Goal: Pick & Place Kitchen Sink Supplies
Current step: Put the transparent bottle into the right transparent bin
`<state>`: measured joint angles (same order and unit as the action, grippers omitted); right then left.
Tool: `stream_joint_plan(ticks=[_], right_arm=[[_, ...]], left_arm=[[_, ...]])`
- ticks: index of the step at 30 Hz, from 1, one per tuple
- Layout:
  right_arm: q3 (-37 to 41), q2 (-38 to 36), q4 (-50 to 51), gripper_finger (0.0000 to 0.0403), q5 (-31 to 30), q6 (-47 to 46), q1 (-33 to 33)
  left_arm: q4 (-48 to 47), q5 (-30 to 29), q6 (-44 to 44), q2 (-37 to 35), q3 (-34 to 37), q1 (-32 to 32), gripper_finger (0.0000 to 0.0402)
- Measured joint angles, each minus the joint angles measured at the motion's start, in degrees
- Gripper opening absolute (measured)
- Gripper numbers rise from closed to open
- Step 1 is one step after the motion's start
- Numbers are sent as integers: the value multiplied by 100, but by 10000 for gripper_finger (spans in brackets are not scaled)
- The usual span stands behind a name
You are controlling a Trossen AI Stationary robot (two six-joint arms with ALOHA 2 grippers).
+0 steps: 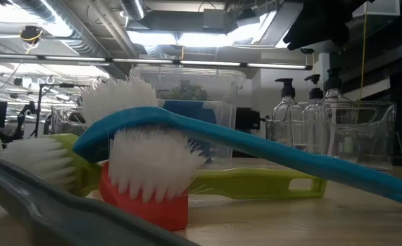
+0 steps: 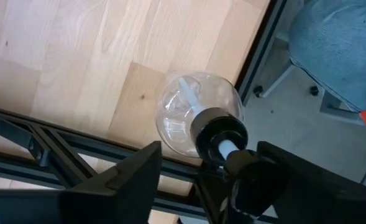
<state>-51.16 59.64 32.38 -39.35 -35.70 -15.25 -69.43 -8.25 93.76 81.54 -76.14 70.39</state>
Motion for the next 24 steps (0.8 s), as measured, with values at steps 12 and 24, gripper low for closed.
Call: stream_joint_plan(ticks=[12, 24], right_arm=[[0, 0, 0, 129, 0, -7, 2], [0, 0, 0, 129, 0, -6, 2]], left_arm=[[-2, -1, 0, 0, 0, 0, 122], [-48, -114, 0, 0, -9, -132, 78]])
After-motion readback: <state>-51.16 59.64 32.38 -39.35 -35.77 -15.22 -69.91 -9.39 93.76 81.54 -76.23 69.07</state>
